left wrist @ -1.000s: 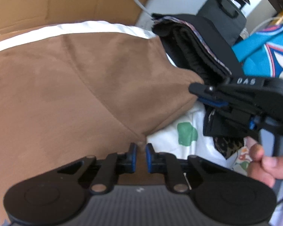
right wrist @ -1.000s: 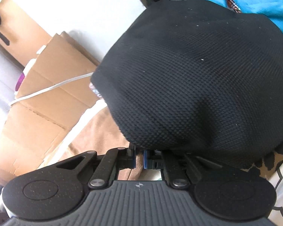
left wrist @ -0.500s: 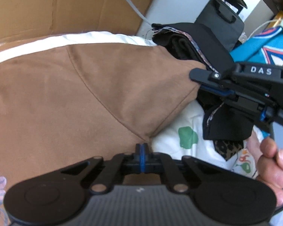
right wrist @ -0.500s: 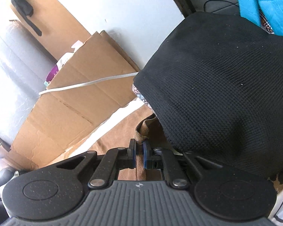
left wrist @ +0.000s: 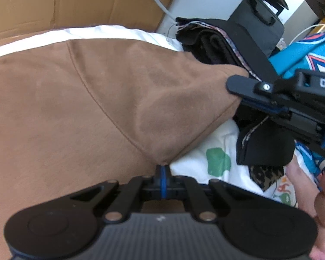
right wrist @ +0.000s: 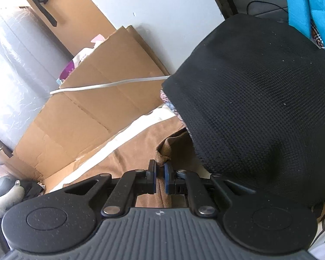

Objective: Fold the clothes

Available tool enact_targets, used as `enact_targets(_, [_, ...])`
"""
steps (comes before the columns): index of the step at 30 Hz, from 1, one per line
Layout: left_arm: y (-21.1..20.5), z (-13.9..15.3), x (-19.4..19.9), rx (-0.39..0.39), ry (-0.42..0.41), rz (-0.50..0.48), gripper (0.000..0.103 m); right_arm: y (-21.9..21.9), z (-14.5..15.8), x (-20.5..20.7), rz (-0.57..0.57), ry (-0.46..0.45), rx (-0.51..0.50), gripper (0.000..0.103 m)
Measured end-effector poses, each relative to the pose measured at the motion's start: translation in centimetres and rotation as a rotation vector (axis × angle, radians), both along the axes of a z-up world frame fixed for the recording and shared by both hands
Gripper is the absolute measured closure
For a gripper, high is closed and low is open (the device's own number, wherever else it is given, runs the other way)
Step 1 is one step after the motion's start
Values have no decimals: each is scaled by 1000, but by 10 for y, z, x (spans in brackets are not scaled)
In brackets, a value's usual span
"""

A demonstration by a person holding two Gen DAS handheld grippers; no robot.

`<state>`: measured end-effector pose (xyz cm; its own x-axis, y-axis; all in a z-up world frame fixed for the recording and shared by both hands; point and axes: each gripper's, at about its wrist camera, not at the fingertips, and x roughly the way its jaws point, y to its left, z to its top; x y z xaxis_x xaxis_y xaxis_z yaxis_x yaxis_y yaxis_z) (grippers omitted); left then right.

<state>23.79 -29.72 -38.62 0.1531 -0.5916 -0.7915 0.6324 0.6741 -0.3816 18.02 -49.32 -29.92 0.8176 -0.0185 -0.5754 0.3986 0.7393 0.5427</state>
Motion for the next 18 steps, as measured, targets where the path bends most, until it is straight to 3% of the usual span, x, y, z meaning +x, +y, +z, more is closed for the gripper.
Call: enact_targets(18, [20,-16,10,-119,120,94,100,38,20,0,84,28,-49,98])
